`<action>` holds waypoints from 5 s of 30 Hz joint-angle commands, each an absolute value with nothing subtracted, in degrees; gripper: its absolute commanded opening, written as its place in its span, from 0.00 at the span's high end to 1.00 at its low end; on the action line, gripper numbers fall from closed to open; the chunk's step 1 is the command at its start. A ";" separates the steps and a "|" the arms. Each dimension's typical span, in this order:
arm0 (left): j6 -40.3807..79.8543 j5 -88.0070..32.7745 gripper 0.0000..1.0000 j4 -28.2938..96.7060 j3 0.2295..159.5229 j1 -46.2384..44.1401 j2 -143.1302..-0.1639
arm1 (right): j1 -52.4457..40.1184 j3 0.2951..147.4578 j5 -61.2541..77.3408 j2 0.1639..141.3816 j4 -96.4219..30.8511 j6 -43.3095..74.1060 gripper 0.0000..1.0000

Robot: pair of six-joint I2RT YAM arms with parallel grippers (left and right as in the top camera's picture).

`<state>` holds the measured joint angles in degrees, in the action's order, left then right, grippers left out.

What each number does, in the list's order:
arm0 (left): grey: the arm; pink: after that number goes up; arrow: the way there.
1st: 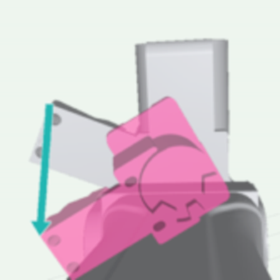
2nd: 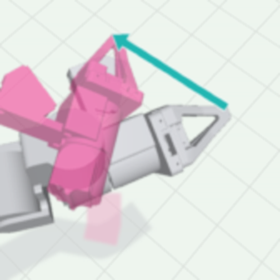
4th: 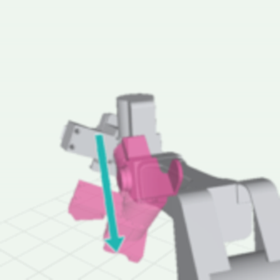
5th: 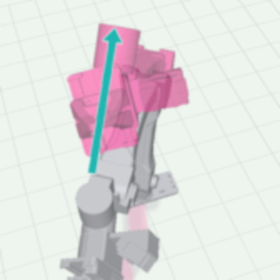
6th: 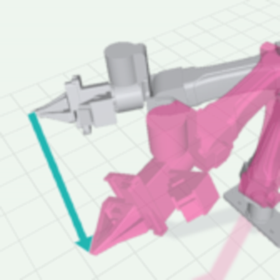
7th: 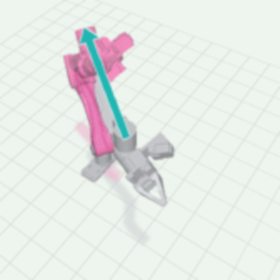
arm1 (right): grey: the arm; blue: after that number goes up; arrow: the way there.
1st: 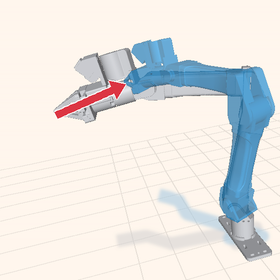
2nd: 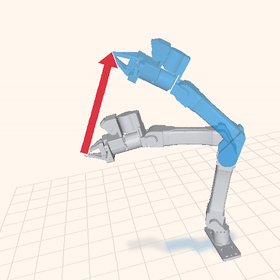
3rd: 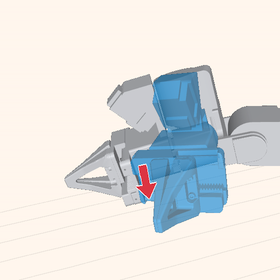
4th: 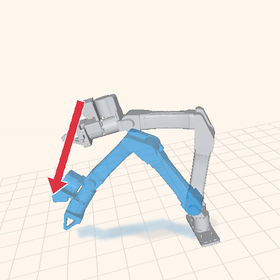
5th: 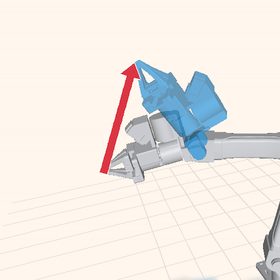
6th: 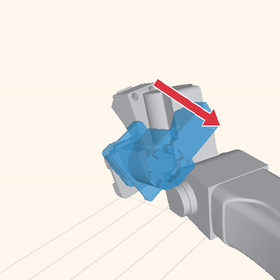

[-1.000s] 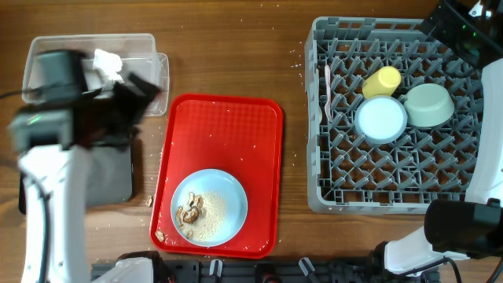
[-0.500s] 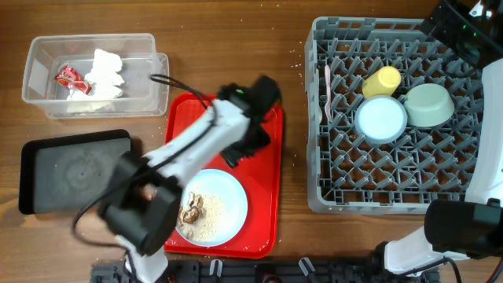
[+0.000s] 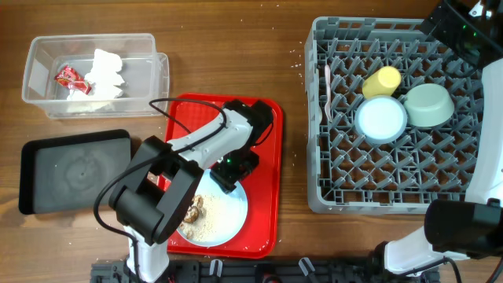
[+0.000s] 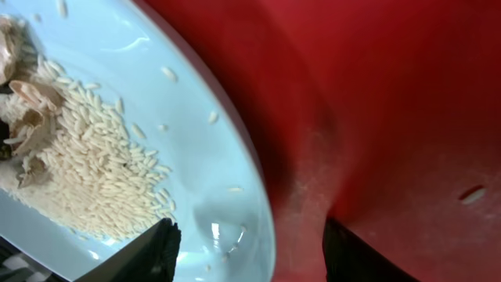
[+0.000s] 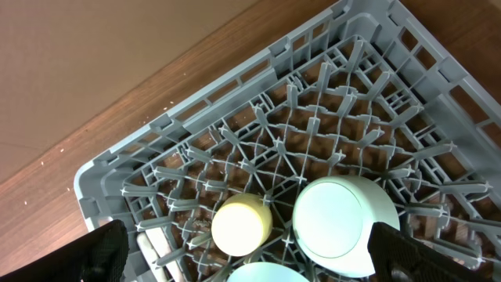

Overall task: Sort waste into correct bins and load items into the dishwasher rack
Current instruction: 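Reach the left gripper to the edge of the light-blue plate, then lift the plate with the left gripper and carry it left over the black tray, then tilt the plate over the black tray, then set it on the red tray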

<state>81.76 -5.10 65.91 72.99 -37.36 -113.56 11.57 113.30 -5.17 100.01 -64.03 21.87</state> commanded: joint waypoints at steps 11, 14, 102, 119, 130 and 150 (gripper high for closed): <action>81.73 -1.54 0.96 66.46 71.40 -37.19 -113.99 | 11.55 114.26 -5.61 99.90 -63.86 22.68 0.00; 77.95 -0.71 0.96 67.22 72.62 -36.73 -113.91 | 11.53 114.26 -5.63 99.90 -63.86 22.68 0.00; -3.99 -67.00 0.96 91.57 98.48 58.15 -109.21 | 11.55 114.26 -5.63 99.92 -63.86 22.68 0.00; -3.79 -56.23 0.96 96.51 98.45 36.88 -101.01 | 11.55 114.26 -8.62 100.01 -63.44 21.39 0.00; 33.15 -16.80 0.96 75.64 98.45 -16.08 -101.19 | 11.53 114.26 2.66 100.01 -63.83 31.59 0.00; 45.87 -4.10 0.08 74.74 99.15 -26.00 -121.05 | -4.36 111.98 16.43 100.36 -67.81 18.15 0.00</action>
<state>44.95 -5.80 73.08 98.50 -28.77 -122.78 -3.36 112.46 15.46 100.05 -67.53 19.16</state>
